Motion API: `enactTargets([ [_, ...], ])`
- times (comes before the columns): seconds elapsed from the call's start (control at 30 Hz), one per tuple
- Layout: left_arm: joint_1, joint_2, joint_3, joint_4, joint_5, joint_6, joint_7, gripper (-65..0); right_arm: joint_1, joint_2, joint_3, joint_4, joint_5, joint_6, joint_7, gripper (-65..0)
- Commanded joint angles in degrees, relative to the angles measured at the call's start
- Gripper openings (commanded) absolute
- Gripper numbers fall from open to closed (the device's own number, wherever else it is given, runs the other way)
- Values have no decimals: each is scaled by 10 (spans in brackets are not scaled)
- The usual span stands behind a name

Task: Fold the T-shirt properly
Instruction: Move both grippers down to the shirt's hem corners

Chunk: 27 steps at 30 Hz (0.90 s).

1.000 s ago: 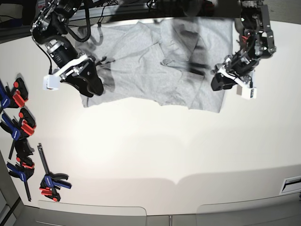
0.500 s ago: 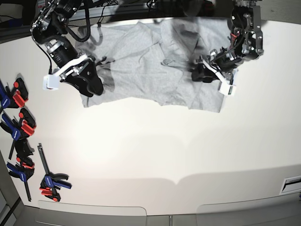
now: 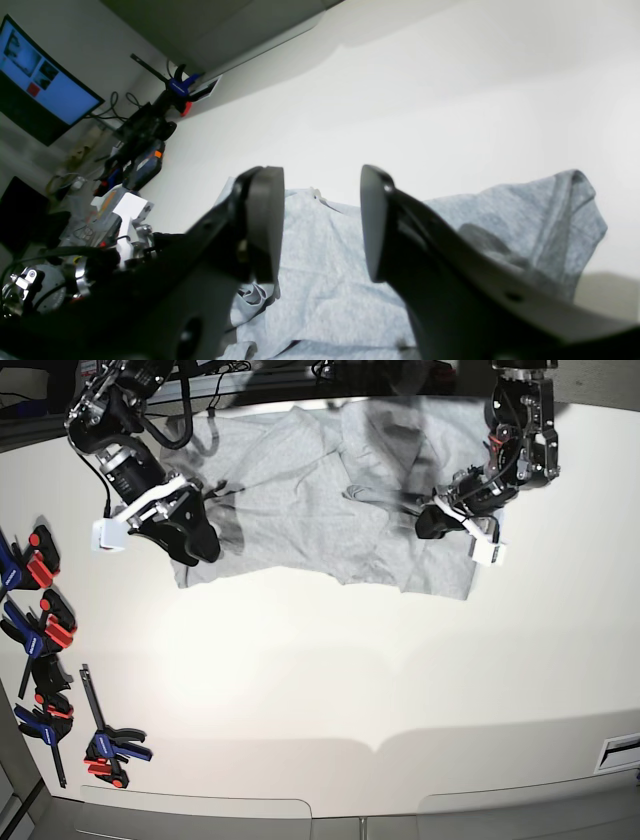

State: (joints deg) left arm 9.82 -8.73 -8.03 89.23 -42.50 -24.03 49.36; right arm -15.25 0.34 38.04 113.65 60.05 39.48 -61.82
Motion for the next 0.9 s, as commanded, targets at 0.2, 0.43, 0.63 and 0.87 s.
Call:
enactTargets([
  [0.2, -5, 16, -1, 8, -46, -28, -10, -650, 3, 4, 2, 11, 17, 5, 14, -415],
  [0.43, -30, 33, -1, 8, -71, -56, -6, -650, 3, 3, 2, 11, 17, 5, 14, -415],
  [0.63, -64, 46, 5, 5, -71, -56, -9, -650, 3, 3, 2, 11, 16, 5, 14, -415],
  [0.87, -90, 52, 74, -6, -41, -62, -24, -650, 3, 3, 2, 11, 16, 5, 14, -415],
])
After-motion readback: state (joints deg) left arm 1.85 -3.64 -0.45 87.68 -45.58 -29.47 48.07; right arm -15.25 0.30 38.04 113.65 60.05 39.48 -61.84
